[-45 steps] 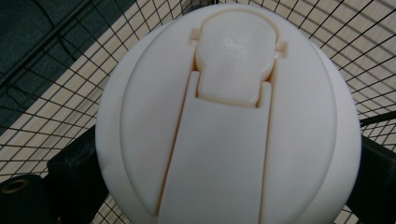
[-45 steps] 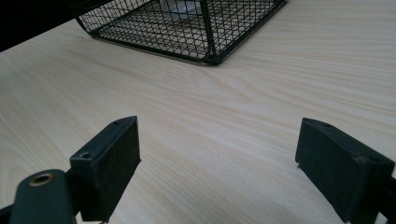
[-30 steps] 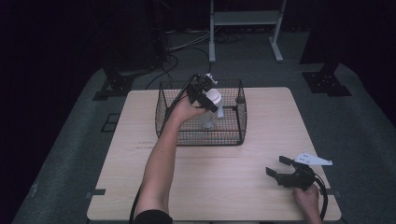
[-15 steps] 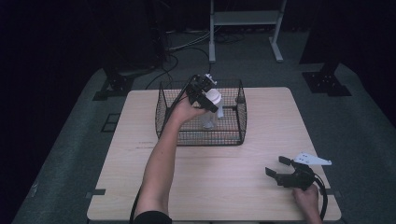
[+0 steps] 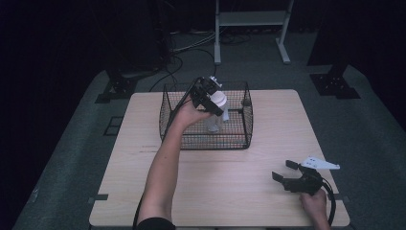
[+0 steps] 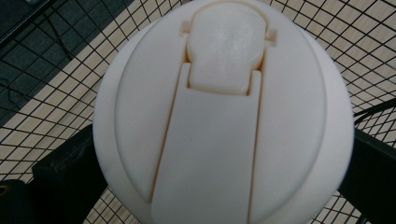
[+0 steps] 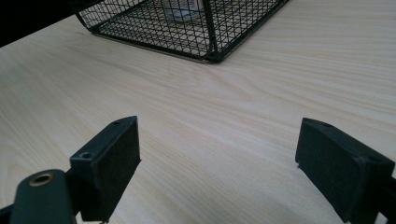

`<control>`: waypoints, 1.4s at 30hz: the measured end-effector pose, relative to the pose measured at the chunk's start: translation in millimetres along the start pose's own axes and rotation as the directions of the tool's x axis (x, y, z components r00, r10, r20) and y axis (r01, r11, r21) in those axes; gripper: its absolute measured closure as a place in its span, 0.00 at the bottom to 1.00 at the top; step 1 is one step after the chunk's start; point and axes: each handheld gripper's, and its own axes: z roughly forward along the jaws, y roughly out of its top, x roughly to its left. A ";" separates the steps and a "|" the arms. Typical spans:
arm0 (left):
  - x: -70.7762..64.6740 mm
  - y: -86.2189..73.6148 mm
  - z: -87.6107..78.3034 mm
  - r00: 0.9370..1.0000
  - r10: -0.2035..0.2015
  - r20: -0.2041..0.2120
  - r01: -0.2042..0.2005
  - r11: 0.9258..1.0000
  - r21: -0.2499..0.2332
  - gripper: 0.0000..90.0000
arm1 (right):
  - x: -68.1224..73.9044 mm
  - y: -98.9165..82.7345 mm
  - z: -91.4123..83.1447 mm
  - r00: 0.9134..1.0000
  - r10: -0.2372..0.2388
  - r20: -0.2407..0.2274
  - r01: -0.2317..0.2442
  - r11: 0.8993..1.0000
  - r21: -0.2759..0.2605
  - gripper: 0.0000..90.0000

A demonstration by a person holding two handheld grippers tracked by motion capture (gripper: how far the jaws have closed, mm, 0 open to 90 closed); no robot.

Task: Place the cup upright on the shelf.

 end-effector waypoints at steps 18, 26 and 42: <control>1.3 -5.9 -27.0 1.000 0.000 0.002 0.000 0.999 -0.053 0.00 | -2.3 -0.2 -1.1 1.000 0.006 -0.019 -0.006 1.000 -0.007 0.14; 1.8 -15.1 -31.7 1.000 -0.025 -0.016 0.024 0.999 -0.041 0.00 | -2.4 -0.3 -1.6 1.000 0.005 -0.022 -0.005 1.000 -0.009 0.14; 10.6 -51.4 -50.9 0.997 -0.072 -0.018 0.071 0.996 -0.061 0.00 | 0.1 -0.4 0.2 1.000 -0.008 -0.005 0.008 1.000 0.002 0.14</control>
